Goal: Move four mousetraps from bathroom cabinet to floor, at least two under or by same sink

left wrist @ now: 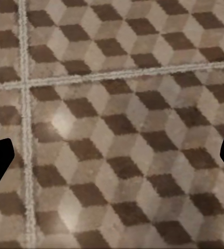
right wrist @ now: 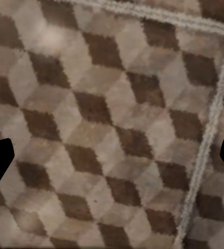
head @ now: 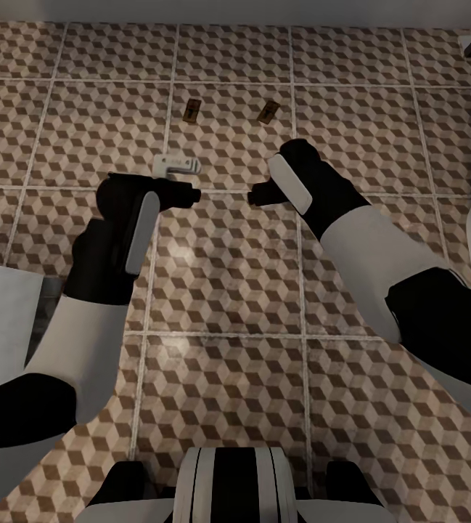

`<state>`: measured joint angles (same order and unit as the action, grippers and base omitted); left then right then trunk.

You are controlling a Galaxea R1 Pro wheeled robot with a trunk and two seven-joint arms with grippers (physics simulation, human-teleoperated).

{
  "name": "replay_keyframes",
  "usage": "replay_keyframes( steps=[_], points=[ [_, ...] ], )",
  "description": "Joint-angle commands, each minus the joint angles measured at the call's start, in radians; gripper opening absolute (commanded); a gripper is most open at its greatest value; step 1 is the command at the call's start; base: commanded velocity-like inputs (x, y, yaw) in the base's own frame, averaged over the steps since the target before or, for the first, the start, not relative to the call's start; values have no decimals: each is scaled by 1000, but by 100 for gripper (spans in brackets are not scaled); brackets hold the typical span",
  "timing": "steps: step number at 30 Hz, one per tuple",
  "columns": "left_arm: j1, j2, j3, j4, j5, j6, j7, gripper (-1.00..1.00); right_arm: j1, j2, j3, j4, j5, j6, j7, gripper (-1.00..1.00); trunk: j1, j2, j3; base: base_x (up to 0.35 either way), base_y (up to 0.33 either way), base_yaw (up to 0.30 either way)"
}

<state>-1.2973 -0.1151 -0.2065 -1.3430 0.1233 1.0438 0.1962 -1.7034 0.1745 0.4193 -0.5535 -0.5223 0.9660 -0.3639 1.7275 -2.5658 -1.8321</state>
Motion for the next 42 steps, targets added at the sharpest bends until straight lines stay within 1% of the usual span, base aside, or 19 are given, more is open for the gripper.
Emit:
replay_keyframes(
  steps=[1,6,12,25,26,28,42],
  points=[
    [4,0,-1,-8,10,3,10,100,0,0,3,-3,-10,5,-9,100,0,0,-1,0,0,0],
    [18,1,-1,-32,9,3,11,100,1,0,3,-8,-11,10,-9,100,0,0,-1,0,0,0],
    [36,1,-1,-56,7,3,10,100,7,0,3,-11,-11,13,-9,100,-3,1,23,0,0,0],
    [69,3,0,-63,6,3,9,100,58,0,1,-15,-10,10,-9,100,-9,4,73,0,0,0],
    [78,4,0,-64,6,3,9,100,76,0,0,-15,-9,7,-9,100,-9,4,77,0,0,0],
    [82,4,1,-65,6,3,9,100,84,0,1,-15,-9,6,-9,100,-10,5,85,0,0,0],
    [107,5,1,-69,4,3,9,100,112,0,-1,-14,-8,3,-10,100,-16,8,139,0,0,0]
  ],
)
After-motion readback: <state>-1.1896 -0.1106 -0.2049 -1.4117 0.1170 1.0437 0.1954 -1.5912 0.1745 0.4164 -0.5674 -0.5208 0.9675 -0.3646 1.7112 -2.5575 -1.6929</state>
